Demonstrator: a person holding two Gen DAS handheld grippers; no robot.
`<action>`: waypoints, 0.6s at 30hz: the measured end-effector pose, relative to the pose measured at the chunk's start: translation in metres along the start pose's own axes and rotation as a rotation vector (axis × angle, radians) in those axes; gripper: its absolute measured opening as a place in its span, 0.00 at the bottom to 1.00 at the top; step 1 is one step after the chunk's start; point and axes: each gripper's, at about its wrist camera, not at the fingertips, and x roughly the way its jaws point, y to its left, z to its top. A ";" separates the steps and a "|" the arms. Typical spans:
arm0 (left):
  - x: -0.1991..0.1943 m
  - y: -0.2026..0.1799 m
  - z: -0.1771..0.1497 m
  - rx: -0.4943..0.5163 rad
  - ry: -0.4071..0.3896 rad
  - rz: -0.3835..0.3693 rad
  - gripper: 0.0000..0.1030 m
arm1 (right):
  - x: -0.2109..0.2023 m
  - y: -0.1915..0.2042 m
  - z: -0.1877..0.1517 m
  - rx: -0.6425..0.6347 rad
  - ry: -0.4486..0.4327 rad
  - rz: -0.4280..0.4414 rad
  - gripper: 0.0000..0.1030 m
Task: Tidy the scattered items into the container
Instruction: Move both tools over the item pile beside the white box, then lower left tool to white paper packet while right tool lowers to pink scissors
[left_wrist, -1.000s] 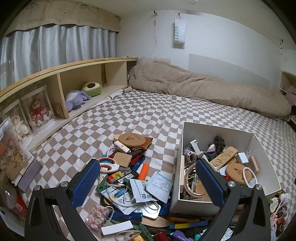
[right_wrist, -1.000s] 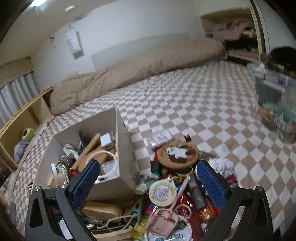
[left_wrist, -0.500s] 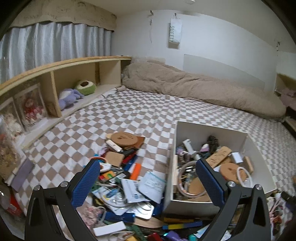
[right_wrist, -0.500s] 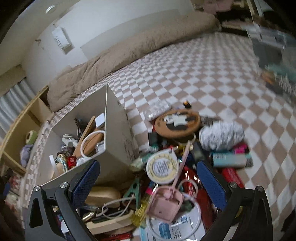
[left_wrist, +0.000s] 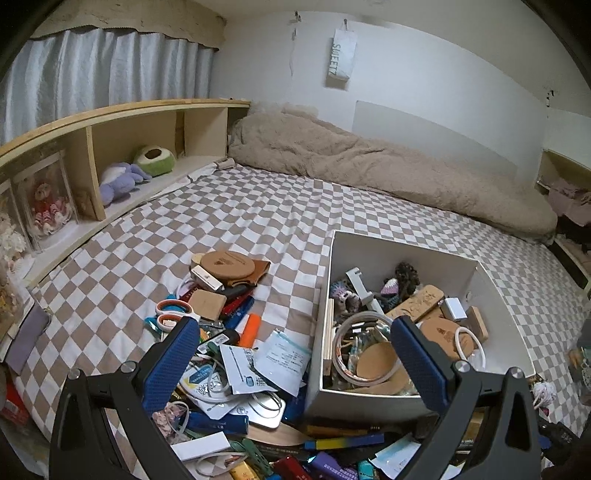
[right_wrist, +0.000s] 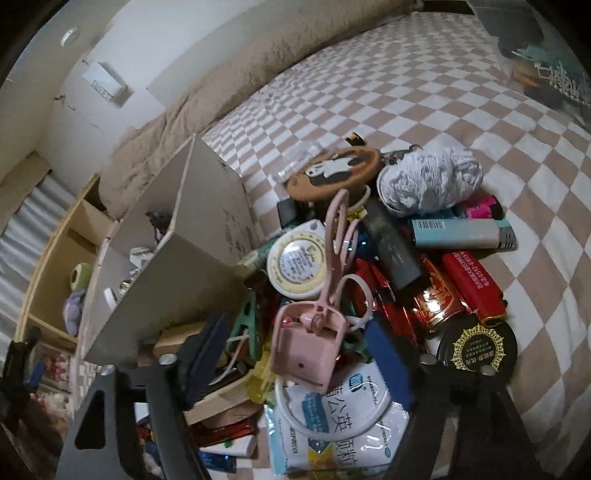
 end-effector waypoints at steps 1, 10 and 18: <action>0.000 -0.001 -0.001 0.009 0.001 -0.002 1.00 | 0.002 0.001 -0.001 -0.009 0.001 -0.014 0.59; -0.004 -0.012 -0.008 0.061 0.007 -0.082 1.00 | 0.011 0.011 -0.007 -0.102 0.001 -0.094 0.45; 0.004 -0.029 -0.029 0.039 0.103 -0.294 1.00 | 0.003 0.006 -0.004 -0.064 -0.030 -0.030 0.39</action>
